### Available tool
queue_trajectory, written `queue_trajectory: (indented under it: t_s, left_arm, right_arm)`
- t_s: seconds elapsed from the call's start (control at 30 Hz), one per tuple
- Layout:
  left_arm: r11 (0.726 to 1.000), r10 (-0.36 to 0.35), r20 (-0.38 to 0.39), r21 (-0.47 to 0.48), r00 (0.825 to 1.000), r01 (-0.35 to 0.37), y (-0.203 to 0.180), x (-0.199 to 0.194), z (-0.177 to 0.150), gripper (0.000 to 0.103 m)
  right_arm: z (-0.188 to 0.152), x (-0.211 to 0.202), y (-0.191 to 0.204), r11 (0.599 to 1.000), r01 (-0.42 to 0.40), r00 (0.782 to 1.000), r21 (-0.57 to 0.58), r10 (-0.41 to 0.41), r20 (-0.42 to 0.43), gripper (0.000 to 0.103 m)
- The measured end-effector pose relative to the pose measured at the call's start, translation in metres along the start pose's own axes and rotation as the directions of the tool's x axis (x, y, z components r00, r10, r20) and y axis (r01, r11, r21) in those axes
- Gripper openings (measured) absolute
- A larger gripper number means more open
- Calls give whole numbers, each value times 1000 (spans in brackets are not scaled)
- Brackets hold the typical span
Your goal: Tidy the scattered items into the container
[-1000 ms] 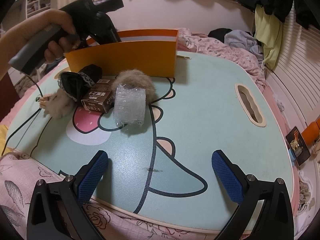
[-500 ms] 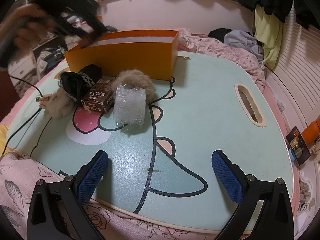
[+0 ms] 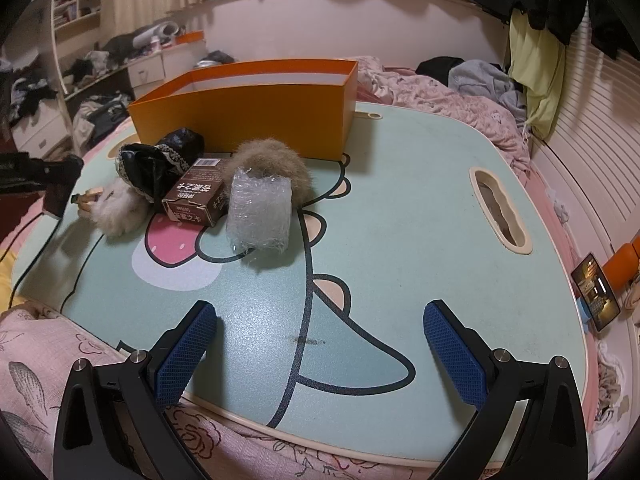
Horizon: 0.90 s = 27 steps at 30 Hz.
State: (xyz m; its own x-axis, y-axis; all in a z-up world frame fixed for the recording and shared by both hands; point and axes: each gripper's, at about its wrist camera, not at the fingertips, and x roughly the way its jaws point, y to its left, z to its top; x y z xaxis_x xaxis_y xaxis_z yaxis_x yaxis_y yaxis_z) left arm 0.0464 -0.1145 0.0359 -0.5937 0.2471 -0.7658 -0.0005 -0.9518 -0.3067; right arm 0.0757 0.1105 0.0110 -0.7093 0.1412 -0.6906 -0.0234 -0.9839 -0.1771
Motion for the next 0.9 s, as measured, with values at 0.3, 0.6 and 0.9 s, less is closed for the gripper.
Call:
queue_trajectory:
  t_s: [0.3,0.6,0.9]
  left_arm:
    - [1000,-21,-21,14,1000,21,-14,35,-7,42]
    - [993,-43,79,-107,996,52,9,8,-9,70]
    - [992,-56,100,-106,993,66,30,9,-23,70]
  right_arm:
    - [0,0,0,1000,-4,1000,-4,4,3,103]
    - [0,0,0,1000,-7,1000,-7,8,4,103]
    - [6,-6,0,1000,4,999,-16,-4,34,103]
